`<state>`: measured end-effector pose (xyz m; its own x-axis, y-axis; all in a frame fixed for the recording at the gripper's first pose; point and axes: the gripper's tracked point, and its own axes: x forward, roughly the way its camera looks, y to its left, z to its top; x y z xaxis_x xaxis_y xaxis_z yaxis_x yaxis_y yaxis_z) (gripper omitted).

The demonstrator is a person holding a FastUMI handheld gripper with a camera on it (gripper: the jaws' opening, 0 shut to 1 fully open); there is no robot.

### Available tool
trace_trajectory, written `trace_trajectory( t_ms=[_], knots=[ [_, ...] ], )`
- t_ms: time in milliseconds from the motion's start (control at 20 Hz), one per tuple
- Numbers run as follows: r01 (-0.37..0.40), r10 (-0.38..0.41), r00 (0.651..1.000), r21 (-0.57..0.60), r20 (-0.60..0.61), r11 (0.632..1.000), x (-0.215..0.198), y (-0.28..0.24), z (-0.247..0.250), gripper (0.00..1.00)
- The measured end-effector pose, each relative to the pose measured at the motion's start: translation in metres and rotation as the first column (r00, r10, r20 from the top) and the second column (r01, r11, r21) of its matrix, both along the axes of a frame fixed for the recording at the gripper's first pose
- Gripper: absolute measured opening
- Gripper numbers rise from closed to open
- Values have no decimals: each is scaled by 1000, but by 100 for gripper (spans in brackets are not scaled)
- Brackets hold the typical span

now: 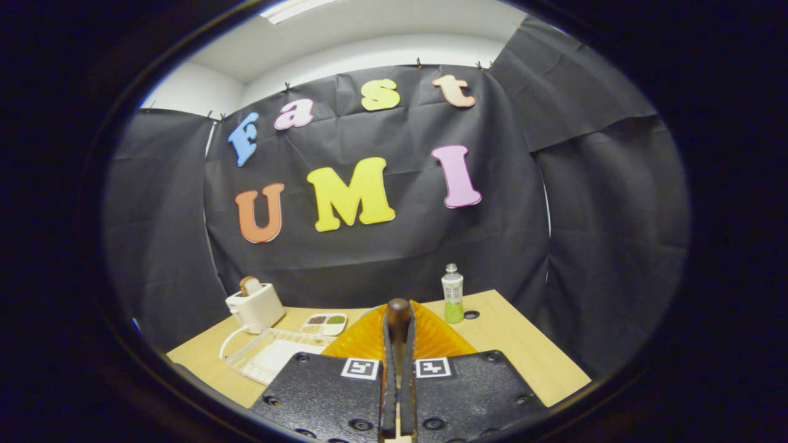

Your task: Take the plate from the dish rack, then take the spoon from the basket and place it into the plate.

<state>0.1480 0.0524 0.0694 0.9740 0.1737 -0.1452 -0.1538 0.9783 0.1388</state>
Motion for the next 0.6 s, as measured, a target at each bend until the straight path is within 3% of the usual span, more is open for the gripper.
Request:
trace_trajectory(
  t_ms=[250, 600],
  knots=[
    [-53, 52, 999, -1, -15, 999, -50, 38, -32, 8],
    [-94, 99, 990, 53, -96, 994, -76, 93, -100, 8]
  ],
)
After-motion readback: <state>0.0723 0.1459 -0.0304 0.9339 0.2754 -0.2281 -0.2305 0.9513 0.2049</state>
